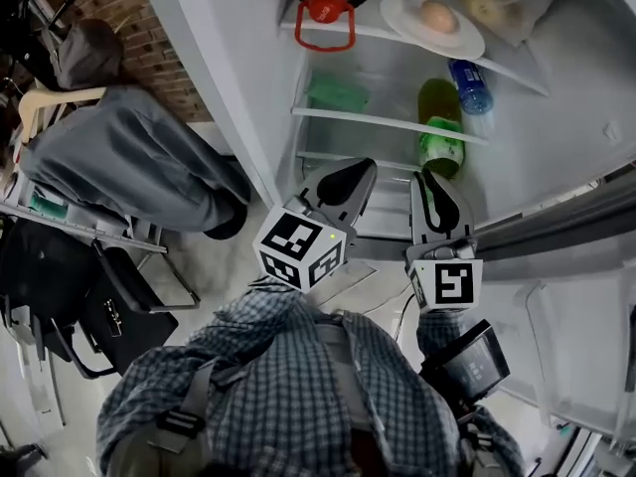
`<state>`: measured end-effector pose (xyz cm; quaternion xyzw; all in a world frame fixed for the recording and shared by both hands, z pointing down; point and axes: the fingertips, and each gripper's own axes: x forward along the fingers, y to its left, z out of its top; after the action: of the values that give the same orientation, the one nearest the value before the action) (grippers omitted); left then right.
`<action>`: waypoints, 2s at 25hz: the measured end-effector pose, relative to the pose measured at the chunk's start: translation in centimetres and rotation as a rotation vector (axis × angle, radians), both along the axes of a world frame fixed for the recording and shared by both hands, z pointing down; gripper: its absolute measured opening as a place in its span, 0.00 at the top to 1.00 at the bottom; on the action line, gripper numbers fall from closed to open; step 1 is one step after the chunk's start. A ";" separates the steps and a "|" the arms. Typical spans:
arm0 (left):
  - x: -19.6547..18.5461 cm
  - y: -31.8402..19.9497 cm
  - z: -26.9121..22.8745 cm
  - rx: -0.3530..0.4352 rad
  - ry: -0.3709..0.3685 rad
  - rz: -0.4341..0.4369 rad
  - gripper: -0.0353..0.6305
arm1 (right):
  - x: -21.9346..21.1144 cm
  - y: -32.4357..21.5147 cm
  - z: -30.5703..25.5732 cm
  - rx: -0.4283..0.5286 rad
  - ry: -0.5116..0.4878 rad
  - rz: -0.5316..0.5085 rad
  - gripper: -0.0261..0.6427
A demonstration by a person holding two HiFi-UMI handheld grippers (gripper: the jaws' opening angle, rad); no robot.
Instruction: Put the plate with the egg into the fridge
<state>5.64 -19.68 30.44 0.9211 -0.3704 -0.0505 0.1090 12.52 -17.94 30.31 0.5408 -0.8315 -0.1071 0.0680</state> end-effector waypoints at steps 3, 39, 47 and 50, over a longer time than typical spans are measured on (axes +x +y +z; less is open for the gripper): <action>-1.1 0.7 2.0 -0.042 -0.013 -0.022 0.94 | -1.6 1.3 0.8 -0.016 -0.080 -0.037 0.89; -2.7 2.7 7.3 -0.186 -0.006 -0.002 0.94 | -7.6 3.7 5.5 -0.144 -0.035 -0.195 0.95; -3.6 2.8 7.4 -0.197 0.005 -0.011 0.94 | -7.9 3.4 6.0 -0.158 0.020 -0.186 0.95; -3.9 2.8 7.1 -0.194 0.013 -0.015 0.94 | -7.4 2.9 6.0 -0.178 0.030 -0.164 0.95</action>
<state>1.77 -16.88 37.51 0.9032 -0.3795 -0.0212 0.1997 5.14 -15.00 36.27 0.4611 -0.8781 -0.0462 0.1193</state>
